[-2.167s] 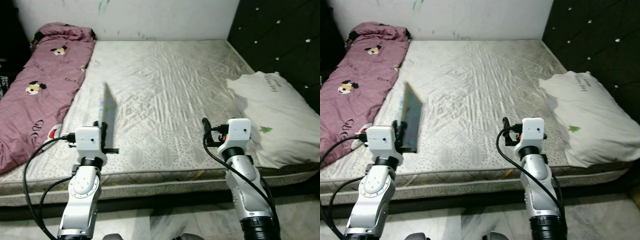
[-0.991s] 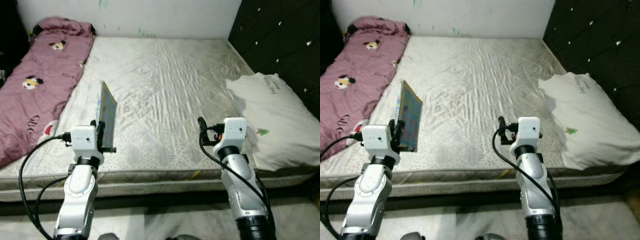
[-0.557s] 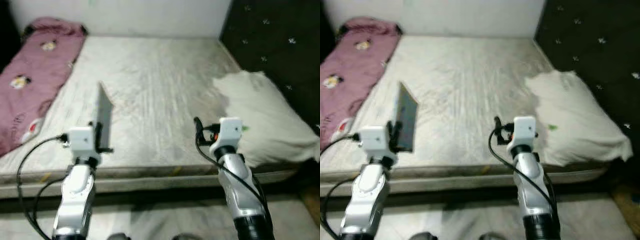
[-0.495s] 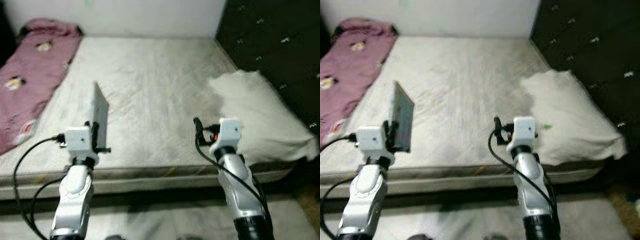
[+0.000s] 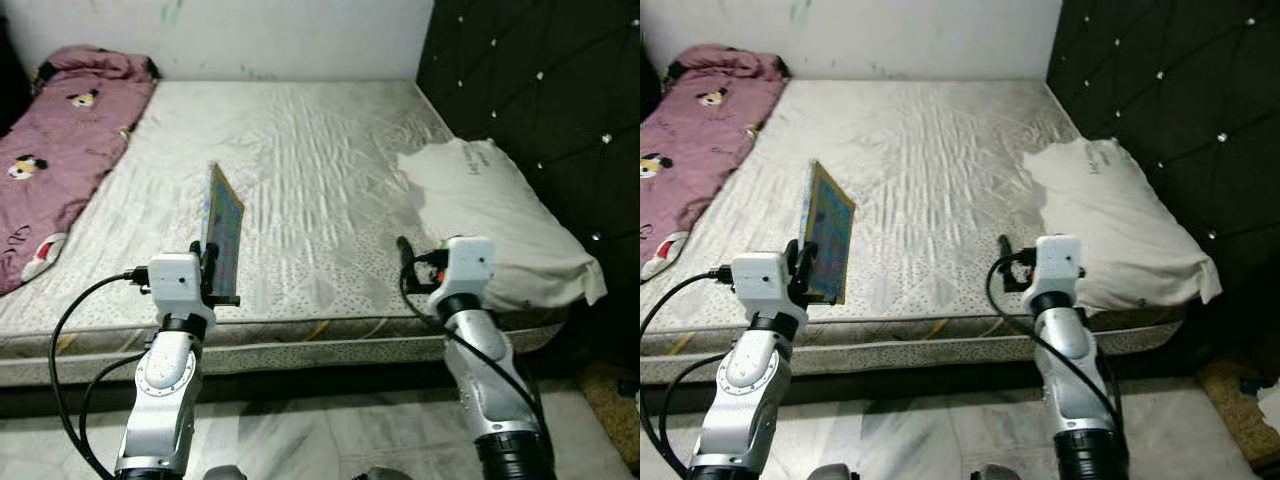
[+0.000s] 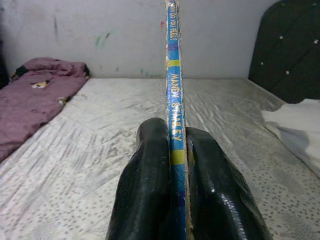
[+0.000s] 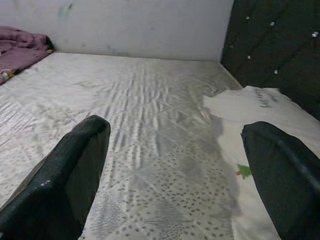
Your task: Clean up the room
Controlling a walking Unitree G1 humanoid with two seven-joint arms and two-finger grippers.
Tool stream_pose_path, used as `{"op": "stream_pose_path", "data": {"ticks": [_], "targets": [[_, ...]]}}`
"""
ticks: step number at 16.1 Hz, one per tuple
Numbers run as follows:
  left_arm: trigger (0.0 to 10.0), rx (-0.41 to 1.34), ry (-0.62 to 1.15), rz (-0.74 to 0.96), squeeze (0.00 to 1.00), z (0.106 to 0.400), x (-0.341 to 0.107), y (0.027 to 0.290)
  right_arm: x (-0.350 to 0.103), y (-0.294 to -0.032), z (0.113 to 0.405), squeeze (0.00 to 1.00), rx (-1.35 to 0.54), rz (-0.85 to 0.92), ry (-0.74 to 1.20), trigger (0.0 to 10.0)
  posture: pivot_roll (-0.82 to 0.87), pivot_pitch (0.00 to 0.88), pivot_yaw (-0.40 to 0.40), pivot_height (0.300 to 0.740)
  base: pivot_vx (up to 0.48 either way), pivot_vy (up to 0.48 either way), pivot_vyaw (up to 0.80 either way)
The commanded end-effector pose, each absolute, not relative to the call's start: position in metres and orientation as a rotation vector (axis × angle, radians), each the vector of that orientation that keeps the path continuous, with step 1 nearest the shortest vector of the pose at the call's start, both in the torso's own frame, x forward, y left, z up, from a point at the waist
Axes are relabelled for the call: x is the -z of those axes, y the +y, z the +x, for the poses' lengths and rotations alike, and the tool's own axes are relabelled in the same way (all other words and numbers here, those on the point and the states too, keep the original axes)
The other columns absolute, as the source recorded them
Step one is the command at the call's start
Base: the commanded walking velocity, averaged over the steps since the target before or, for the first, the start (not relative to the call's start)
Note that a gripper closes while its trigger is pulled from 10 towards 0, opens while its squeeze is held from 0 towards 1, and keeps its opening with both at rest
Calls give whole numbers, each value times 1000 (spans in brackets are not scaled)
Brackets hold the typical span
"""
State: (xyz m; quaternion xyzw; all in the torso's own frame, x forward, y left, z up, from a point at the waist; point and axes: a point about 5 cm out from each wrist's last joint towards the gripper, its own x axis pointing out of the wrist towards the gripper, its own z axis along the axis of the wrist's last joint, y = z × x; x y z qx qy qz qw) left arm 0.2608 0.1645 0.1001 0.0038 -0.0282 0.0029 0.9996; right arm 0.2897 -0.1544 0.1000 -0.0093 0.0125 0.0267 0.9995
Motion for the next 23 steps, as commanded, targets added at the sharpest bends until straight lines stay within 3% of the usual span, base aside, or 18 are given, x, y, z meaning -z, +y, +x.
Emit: {"op": "stream_pose_path", "data": {"ticks": [1,23], "targets": [[10000,-5,-110,15,0,262,-110,167,-104,-156,291,0,-52,-22,10,10000,46,0,-23,740,307,0,0],[10000,6,-104,15,0,263,-108,167,-104,-157,292,0,-46,-26,14,10000,45,0,-24,740,329,0,0]]}}
